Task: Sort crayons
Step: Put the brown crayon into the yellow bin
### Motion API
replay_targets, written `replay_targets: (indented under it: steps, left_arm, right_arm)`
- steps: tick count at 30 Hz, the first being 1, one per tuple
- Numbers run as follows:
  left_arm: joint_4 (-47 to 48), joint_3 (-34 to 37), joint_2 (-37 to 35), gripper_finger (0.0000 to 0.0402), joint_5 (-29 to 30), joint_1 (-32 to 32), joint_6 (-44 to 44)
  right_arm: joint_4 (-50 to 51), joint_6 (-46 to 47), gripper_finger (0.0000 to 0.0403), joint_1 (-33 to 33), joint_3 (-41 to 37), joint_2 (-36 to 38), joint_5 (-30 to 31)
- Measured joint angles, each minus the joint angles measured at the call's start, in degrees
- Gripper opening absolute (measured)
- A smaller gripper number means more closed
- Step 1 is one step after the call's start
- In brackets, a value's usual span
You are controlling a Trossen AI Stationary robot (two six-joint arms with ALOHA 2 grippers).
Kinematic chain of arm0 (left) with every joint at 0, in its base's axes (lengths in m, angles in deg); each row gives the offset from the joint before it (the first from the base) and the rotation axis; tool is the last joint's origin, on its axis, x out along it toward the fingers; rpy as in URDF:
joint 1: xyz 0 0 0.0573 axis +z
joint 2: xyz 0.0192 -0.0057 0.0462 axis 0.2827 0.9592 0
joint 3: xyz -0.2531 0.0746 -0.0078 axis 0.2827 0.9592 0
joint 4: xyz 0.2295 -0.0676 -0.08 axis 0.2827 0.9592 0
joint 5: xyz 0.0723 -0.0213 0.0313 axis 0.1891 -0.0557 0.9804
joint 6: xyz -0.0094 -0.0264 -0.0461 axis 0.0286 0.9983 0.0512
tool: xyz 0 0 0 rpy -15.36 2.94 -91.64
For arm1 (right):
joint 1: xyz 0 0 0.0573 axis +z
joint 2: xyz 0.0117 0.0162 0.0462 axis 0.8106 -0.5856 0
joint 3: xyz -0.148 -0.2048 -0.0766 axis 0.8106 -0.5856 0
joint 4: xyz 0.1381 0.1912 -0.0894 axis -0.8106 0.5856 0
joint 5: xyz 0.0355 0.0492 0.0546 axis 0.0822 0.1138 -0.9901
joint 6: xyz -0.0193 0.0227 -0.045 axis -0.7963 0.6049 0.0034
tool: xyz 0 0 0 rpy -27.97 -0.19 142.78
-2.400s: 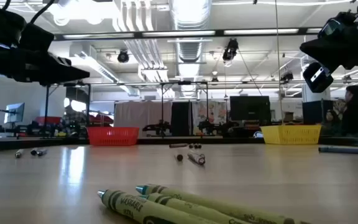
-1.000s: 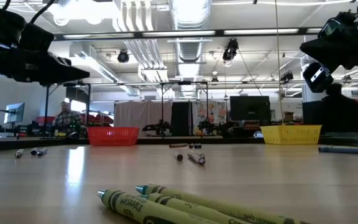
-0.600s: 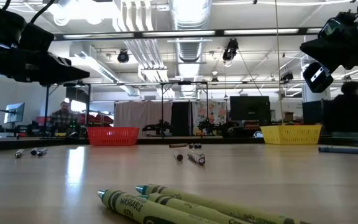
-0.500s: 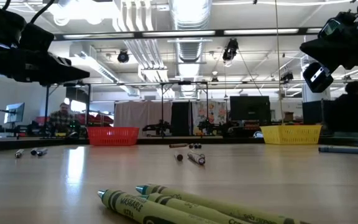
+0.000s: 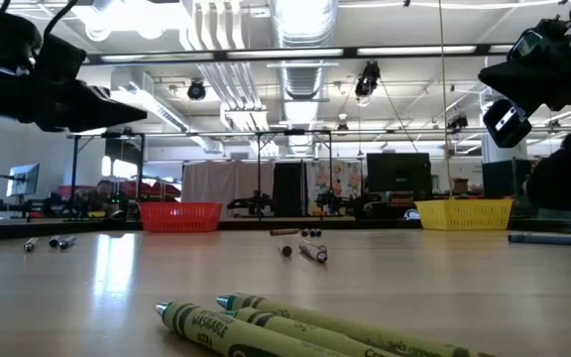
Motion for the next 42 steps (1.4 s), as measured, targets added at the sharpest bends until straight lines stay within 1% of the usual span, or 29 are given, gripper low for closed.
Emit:
replay_targets:
  steps: [3, 18, 21, 26, 28, 42]
  left_arm:
    - [-1.51, 0.00, 0.00, 0.0000, 2.88, -0.02, -1.07]
    - [-2.04, 0.00, 0.00, 0.0000, 2.94, -0.02, -0.92]
    - [-2.02, 0.00, 0.00, 0.0000, 2.92, -0.02, 3.84]
    - [-1.90, 0.00, 0.00, 0.0000, 2.92, -0.02, 22.13]
    - [-1.85, 0.00, 0.00, 0.0000, 2.92, -0.02, 25.53]
    - [-1.87, 0.00, 0.15, 0.0000, 2.92, -0.02, 25.38]
  right_arm:
    - [0.01, 0.00, 0.0009, 0.01, 0.00, 0.02, 0.00]
    - [0.01, 0.00, 0.0009, -0.01, 0.00, -0.01, 0.01]
    - [0.01, 0.00, 0.0009, 0.01, 0.00, 0.00, -0.01]
    - [0.01, 0.00, 0.0009, 0.01, 0.00, 0.01, -0.01]
    - [0.01, 0.00, 0.0009, 0.01, 0.00, 0.02, -0.01]
    - [0.01, 0.00, 0.0009, 0.01, 0.00, 0.02, 0.01]
